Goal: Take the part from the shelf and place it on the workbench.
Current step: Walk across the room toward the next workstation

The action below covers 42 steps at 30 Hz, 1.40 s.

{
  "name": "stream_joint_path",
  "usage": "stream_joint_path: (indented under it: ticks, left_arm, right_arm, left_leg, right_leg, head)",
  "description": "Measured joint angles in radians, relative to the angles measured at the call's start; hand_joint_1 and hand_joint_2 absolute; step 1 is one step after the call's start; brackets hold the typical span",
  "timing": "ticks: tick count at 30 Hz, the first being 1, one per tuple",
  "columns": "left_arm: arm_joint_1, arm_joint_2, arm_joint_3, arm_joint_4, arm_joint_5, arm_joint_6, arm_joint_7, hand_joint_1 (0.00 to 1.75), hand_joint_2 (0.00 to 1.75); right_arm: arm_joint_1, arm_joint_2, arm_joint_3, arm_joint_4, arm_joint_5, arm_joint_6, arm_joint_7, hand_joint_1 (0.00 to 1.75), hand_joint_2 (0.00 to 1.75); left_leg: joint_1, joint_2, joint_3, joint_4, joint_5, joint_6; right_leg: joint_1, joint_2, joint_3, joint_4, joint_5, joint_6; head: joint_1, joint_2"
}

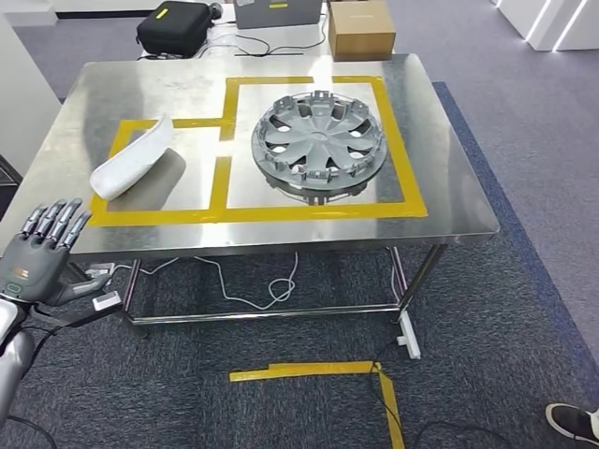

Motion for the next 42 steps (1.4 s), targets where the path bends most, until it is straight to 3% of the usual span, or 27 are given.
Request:
stream_joint_path:
  ticks: [1, 2, 3, 5, 7, 8, 10, 12, 14, 16, 17, 18, 19, 21, 23, 24, 26, 28, 31, 32, 33, 35, 36, 37, 39, 40, 42]
  left_arm:
    - [0.002, -0.002, 0.004, 0.0, 0.0, 0.0, -0.003, 0.0, 0.0]
    - [0.004, -0.005, 0.008, 0.0, 0.0, 0.0, -0.005, 0.0, 0.0]
    - [0.007, -0.007, 0.011, 0.0, 0.0, 0.0, -0.007, 0.0, 0.0]
    - [0.012, -0.012, 0.019, 0.0, 0.0, 0.0, -0.012, 0.0, 0.0]
    - [0.013, -0.017, 0.027, -0.001, 0.0, 0.0, -0.019, 0.0, 0.0]
    - [0.013, -0.019, 0.031, -0.002, 0.001, 0.0, -0.023, 0.0, 0.0]
    - [0.013, -0.022, 0.039, -0.003, 0.002, 0.0, -0.029, 0.0, 0.0]
    - [0.015, -0.025, 0.046, -0.003, 0.003, 0.001, -0.035, 0.0, 0.0]
    - [0.017, -0.027, 0.052, -0.003, 0.003, 0.0, -0.039, 0.0, 0.0]
    - [0.018, -0.029, 0.055, -0.003, 0.004, 0.0, -0.039, 0.0, 0.0]
    - [0.018, -0.031, 0.055, -0.003, 0.004, 0.0, -0.039, 0.0, 0.0]
    - [0.019, -0.033, 0.056, -0.003, 0.004, 0.0, -0.039, 0.0, 0.0]
    - [0.019, -0.034, 0.056, -0.003, 0.004, 0.0, -0.04, 0.0, 0.0]
    - [0.016, -0.035, 0.059, -0.003, 0.004, 0.0, -0.04, 0.0, 0.0]
    - [0.014, -0.035, 0.062, -0.004, 0.004, 0.0, -0.041, 0.0, 0.0]
    - [0.013, -0.035, 0.064, -0.005, 0.004, 0.0, -0.042, 0.0, 0.0]
    - [0.012, -0.037, 0.067, -0.006, 0.005, 0.0, -0.045, 0.0, 0.0]
    - [0.01, -0.042, 0.068, -0.006, 0.004, 0.0, -0.049, 0.0, 0.0]
    - [0.006, -0.05, 0.067, -0.002, -0.002, 0.0, -0.033, 0.0, 0.0]
    - [0.001, -0.053, 0.065, 0.008, -0.005, 0.0, -0.015, 0.0, 0.0]
    - [-0.008, -0.056, 0.062, 0.028, -0.006, -0.001, 0.012, 0.0, 0.0]
    - [-0.035, -0.068, 0.05, 0.092, -0.006, -0.004, 0.084, 0.0, 0.0]
    - [-0.048, -0.076, 0.041, 0.127, -0.007, -0.006, 0.118, 0.0, 0.0]
    - [-0.058, -0.083, 0.031, 0.155, -0.008, -0.008, 0.144, 0.0, 0.0]
    - [-0.073, -0.094, 0.016, 0.199, 0.007, -0.01, 0.159, 0.0, 0.0]
    - [-0.081, -0.099, 0.013, 0.225, 0.04, -0.01, 0.151, 0.0, 0.0]
    - [-0.094, -0.114, 0.015, 0.301, 0.173, -0.011, 0.114, 0.0, 0.0]
  right_arm:
    - [0.0, 0.0, 0.0, 0.0, 0.0, 0.0, 0.0, 0.0, 0.0]
    - [0.0, 0.0, 0.0, 0.0, 0.0, 0.0, 0.0, 0.0, 0.0]
    - [0.0, 0.0, 0.0, 0.0, 0.0, 0.0, 0.0, 0.0, 0.0]
    - [0.0, 0.0, 0.0, 0.0, 0.001, 0.0, 0.0, 0.0, 0.0]
    - [-0.003, -0.001, 0.0, 0.0, 0.002, 0.001, 0.0, 0.0, 0.0]
    - [-0.004, -0.001, 0.0, 0.0, 0.003, 0.001, 0.0, 0.0, 0.0]
    - [-0.004, -0.002, 0.0, 0.001, 0.005, 0.002, -0.003, 0.0, 0.0]
    - [-0.004, -0.002, 0.0, 0.002, 0.006, 0.002, -0.006, 0.0, 0.0]
    - [-0.004, -0.002, 0.0, 0.003, 0.008, 0.003, -0.006, 0.0, 0.0]
    - [-0.004, -0.002, 0.0, 0.003, 0.008, 0.004, -0.006, 0.0, 0.0]
    - [-0.004, -0.002, 0.0, 0.003, 0.008, 0.005, -0.006, 0.0, 0.0]
    - [-0.004, -0.002, 0.0, 0.003, 0.008, 0.005, -0.006, 0.0, 0.0]
    - [-0.004, -0.002, 0.0, 0.003, 0.008, 0.005, -0.006, 0.0, 0.0]
    - [-0.005, -0.002, 0.0, 0.003, 0.008, 0.005, -0.006, 0.0, 0.0]
    - [-0.005, -0.002, 0.0, 0.003, 0.008, 0.006, -0.006, 0.0, 0.0]
    - [-0.005, -0.002, 0.0, 0.003, 0.008, 0.006, -0.006, 0.0, 0.0]
    - [-0.005, -0.002, 0.0, 0.003, 0.008, 0.007, -0.006, 0.0, 0.0]
    - [-0.005, -0.002, 0.0, 0.003, 0.008, 0.007, -0.008, 0.0, 0.0]
    - [-0.007, -0.002, 0.0, 0.003, 0.006, 0.009, -0.009, 0.0, 0.0]
    - [-0.007, -0.002, 0.0, 0.003, 0.003, 0.009, -0.009, 0.0, 0.0]
    - [-0.008, -0.002, 0.0, 0.003, 0.0, 0.008, -0.009, 0.0, 0.0]
    - [-0.008, -0.002, 0.0, 0.003, -0.007, 0.002, -0.009, 0.0, 0.0]
    - [-0.009, -0.002, 0.0, 0.003, -0.01, -0.001, -0.009, 0.0, 0.0]
    - [-0.009, -0.002, 0.0, 0.003, -0.011, -0.003, -0.007, 0.0, 0.0]
    - [-0.013, -0.002, 0.0, 0.003, -0.013, -0.005, -0.004, 0.0, 0.0]
    - [-0.014, -0.002, 0.0, 0.003, -0.016, -0.005, -0.005, 0.0, 0.0]
    - [-0.015, -0.001, -0.002, 0.003, -0.028, -0.007, -0.01, 0.0, 0.0]
  left_leg:
    - [0.0, 0.0, -0.014, 0.002, 0.009, 0.001]
    - [-0.001, 0.001, -0.028, 0.005, 0.018, 0.0]
    - [-0.001, 0.001, -0.042, 0.008, 0.027, -0.001]
    - [-0.001, 0.001, -0.066, 0.014, 0.041, -0.005]
    - [-0.004, 0.001, -0.082, 0.02, 0.055, -0.012]
    - [-0.005, 0.001, -0.088, 0.021, 0.063, -0.017]
    - [-0.005, 0.001, -0.097, 0.022, 0.082, -0.028]
    - [-0.003, 0.0, -0.11, 0.034, 0.066, -0.039]
    - [0.0, -0.002, -0.132, 0.105, -0.015, -0.048]
    - [0.001, -0.003, -0.156, 0.236, -0.106, -0.055]
    - [0.002, -0.003, -0.159, 0.289, -0.124, -0.058]
    - [0.002, -0.003, -0.151, 0.315, -0.117, -0.06]
    - [0.002, -0.003, -0.126, 0.302, -0.091, -0.06]
    - [0.004, -0.003, -0.036, 0.189, -0.047, -0.059]
    - [0.001, -0.006, 0.045, 0.061, -0.057, -0.051]
    - [-0.001, -0.008, 0.061, 0.029, -0.069, -0.046]
    - [-0.003, -0.007, 0.053, 0.021, -0.058, -0.031]
    - [0.001, -0.003, 0.031, 0.017, -0.034, -0.015]
    - [0.002, 0.0, -0.019, 0.015, 0.006, -0.001]
    - [0.002, 0.0, -0.038, 0.016, 0.019, -0.001]
    - [0.002, 0.0, -0.059, 0.016, 0.033, -0.002]
    - [0.002, 0.0, -0.096, 0.017, 0.06, -0.007]
    - [0.001, -0.001, -0.109, 0.018, 0.073, -0.01]
    - [0.0, -0.001, -0.117, 0.02, 0.083, -0.015]
    - [-0.002, 0.0, -0.126, 0.025, 0.101, -0.025]
    - [-0.003, 0.001, -0.129, 0.025, 0.109, -0.031]
    - [-0.001, 0.001, -0.133, 0.023, 0.121, -0.043]
  right_leg:
    - [-0.001, 0.0, -0.014, 0.066, -0.032, 0.002]
    - [-0.002, -0.001, -0.017, 0.111, -0.043, 0.003]
    - [-0.002, -0.001, -0.002, 0.12, -0.031, 0.003]
    - [-0.001, 0.0, 0.077, 0.033, 0.022, -0.004]
    - [0.001, 0.0, 0.179, -0.112, 0.04, -0.015]
    - [0.003, 0.0, 0.211, -0.163, 0.037, -0.019]
    - [0.004, 0.0, 0.227, -0.201, 0.033, -0.022]
    - [0.001, -0.003, 0.213, -0.205, 0.045, -0.033]
    - [-0.003, -0.006, 0.192, -0.208, 0.067, -0.048]
    - [-0.001, -0.008, 0.163, -0.204, 0.089, -0.053]
    - [-0.001, -0.008, 0.146, -0.201, 0.1, -0.053]
    - [0.0, -0.009, 0.129, -0.196, 0.109, -0.052]
    - [-0.001, -0.009, 0.11, -0.189, 0.118, -0.05]
    - [-0.001, -0.009, 0.076, -0.172, 0.133, -0.045]
    - [0.001, -0.007, 0.056, -0.16, 0.149, -0.037]
    - [0.002, -0.007, 0.052, -0.159, 0.158, -0.032]
    - [0.001, -0.006, 0.047, -0.162, 0.174, -0.02]
    - [0.0, -0.004, 0.031, -0.138, 0.131, -0.007]
    - [-0.003, -0.003, -0.011, 0.02, -0.023, 0.006]
    - [-0.004, -0.003, -0.018, 0.081, -0.043, 0.008]
    - [-0.004, -0.003, -0.018, 0.126, -0.03, 0.009]
    - [-0.004, -0.003, 0.02, 0.132, 0.048, 0.006]
    - [-0.003, -0.003, 0.066, 0.085, 0.072, 0.002]
    - [-0.002, -0.003, 0.131, 0.008, 0.07, -0.003]
    - [0.002, -0.002, 0.243, -0.151, 0.017, -0.012]
    - [0.004, -0.002, 0.27, -0.197, -0.003, -0.016]
    - [0.003, -0.002, 0.269, -0.216, -0.005, -0.029]
  head:
    - [0.0, 0.0]
    - [0.0, 0.0]
    - [0.0, 0.0]
    - [0.001, 0.0]
    - [0.0, 0.0]
    - [-0.001, 0.0]
    - [-0.001, 0.0]
    - [-0.002, 0.0]
    - [-0.006, 0.0]
    - [-0.009, 0.0]
    - [-0.009, 0.0]
    - [-0.009, 0.0]
    - [-0.009, 0.0]
    - [-0.009, 0.0]
    - [-0.008, 0.0]
    - [-0.009, 0.0]
    - [-0.011, 0.0]
    - [-0.011, 0.0]
    - [-0.004, 0.0]
    - [-0.004, 0.0]
    - [-0.004, 0.0]
    - [-0.004, 0.0]
    - [-0.004, 0.0]
    - [-0.004, 0.0]
    - [-0.005, 0.0]
    - [-0.005, 0.0]
    - [-0.006, 0.0]
